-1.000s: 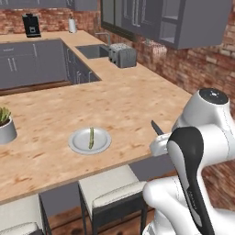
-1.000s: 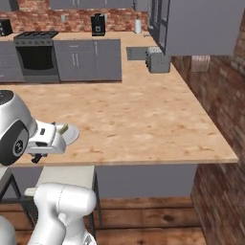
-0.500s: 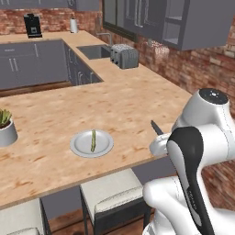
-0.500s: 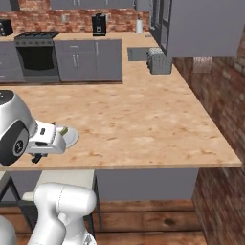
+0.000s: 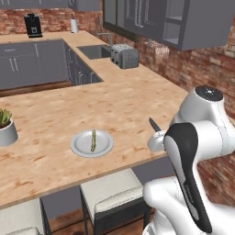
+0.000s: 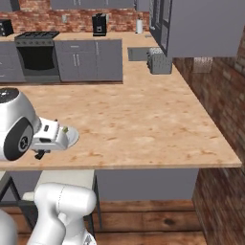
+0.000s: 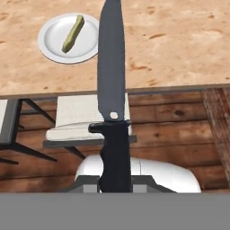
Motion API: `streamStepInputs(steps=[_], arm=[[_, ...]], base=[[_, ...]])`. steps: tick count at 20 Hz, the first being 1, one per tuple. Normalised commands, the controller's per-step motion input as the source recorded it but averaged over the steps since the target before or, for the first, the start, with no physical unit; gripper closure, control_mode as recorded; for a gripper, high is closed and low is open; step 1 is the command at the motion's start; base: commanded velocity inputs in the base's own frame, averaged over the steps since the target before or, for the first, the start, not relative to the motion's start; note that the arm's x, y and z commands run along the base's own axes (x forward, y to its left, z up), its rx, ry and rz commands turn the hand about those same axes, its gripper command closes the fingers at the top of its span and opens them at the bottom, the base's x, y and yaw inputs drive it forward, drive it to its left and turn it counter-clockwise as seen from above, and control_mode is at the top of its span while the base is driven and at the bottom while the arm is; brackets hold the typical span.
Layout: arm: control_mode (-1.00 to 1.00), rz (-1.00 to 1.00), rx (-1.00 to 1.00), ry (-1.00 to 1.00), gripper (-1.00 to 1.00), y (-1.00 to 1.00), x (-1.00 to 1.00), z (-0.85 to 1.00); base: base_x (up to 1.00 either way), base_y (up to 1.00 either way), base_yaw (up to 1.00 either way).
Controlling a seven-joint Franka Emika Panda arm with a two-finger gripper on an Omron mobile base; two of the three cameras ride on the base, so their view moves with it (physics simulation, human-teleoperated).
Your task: Retrieve the butter from the fridge and place it on a plate on the dining table. Then retrieve the butter knife by the fridge and place it near the plate.
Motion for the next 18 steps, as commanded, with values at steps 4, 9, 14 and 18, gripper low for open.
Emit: streamStepInputs(steps=[4, 9, 14, 18], arm=[[-1.0, 0.04, 0.0, 0.0, 1.0, 0.0, 0.61, 0.0], [-1.0, 0.06, 0.0, 0.0, 1.0, -0.02, 0.67, 0.0], [-1.0, 0.02, 0.0, 0.0, 1.0, -0.01, 0.73, -0.03], [-1.0, 0.0, 0.0, 0.0, 1.0, 0.0, 0.65, -0.24]], base=[[0.0, 0.0, 0.0], [0.0, 0.0, 0.0], [0.0, 0.0, 0.0], [0.0, 0.0, 0.0]])
